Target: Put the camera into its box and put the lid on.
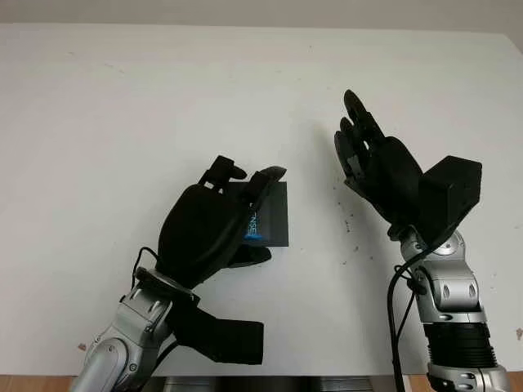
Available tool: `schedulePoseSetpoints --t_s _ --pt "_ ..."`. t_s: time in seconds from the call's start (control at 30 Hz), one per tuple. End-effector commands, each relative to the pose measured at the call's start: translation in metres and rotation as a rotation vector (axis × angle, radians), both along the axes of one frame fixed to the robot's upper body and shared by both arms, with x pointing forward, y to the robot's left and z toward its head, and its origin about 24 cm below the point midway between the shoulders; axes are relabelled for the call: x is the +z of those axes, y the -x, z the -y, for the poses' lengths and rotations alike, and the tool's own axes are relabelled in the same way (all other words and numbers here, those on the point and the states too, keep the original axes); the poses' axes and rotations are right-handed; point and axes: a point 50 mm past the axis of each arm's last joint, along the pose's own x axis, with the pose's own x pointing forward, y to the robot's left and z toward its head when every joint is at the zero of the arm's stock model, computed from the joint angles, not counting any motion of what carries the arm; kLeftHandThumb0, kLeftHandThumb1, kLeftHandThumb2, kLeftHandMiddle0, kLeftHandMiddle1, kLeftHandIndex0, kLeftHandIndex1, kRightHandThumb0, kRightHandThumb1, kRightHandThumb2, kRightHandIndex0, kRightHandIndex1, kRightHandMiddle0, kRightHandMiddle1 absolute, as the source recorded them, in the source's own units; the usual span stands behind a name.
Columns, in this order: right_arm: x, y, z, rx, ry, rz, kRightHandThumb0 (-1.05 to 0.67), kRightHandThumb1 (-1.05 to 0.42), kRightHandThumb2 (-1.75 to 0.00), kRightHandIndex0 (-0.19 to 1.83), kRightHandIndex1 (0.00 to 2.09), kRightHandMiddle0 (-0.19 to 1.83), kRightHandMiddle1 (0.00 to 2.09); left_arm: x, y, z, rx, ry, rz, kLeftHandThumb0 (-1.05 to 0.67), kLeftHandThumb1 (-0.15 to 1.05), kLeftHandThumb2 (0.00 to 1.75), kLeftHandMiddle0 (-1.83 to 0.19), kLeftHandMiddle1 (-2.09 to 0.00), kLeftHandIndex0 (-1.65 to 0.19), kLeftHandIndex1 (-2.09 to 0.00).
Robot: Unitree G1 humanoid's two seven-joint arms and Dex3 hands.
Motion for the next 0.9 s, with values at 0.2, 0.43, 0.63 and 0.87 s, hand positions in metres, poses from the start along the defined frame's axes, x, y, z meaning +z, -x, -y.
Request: schedulePoseSetpoints --t_s 0.2,0.43,0.63,0.87 --pt "0.000 0.001 0.001 -0.007 0.018 0.006 -0.62 -1.05 -0.58 -0.12 0.05 -0.11 0.06 0.012 -0.006 0.002 -0.006 0.054 0.058 -0.38 1.05 0.31 0.17 -1.90 0.19 -1.51" --pt "0.001 0.001 0.001 -0.008 0.017 0.008 -0.62 -1.05 -0.57 -0.12 0.06 -0.11 0.06 0.019 -0.007 0.000 0.000 0.066 0.049 -0.39 1.05 0.33 0.19 -1.90 0.19 -1.46" --pt "0.001 0.000 0.001 -0.008 0.029 0.003 -0.64 -1.05 -0.57 -0.12 0.06 -0.10 0.06 0.039 -0.013 -0.008 0.000 0.135 0.034 -0.35 1.05 0.31 0.17 -1.91 0.19 -1.57" --pt "0.002 -0.001 -0.001 -0.011 0.028 0.008 -0.64 -1.05 -0.57 -0.11 0.06 -0.10 0.06 0.062 -0.021 -0.015 -0.013 0.178 0.029 -0.33 1.05 0.26 0.05 -1.91 0.10 -1.62"
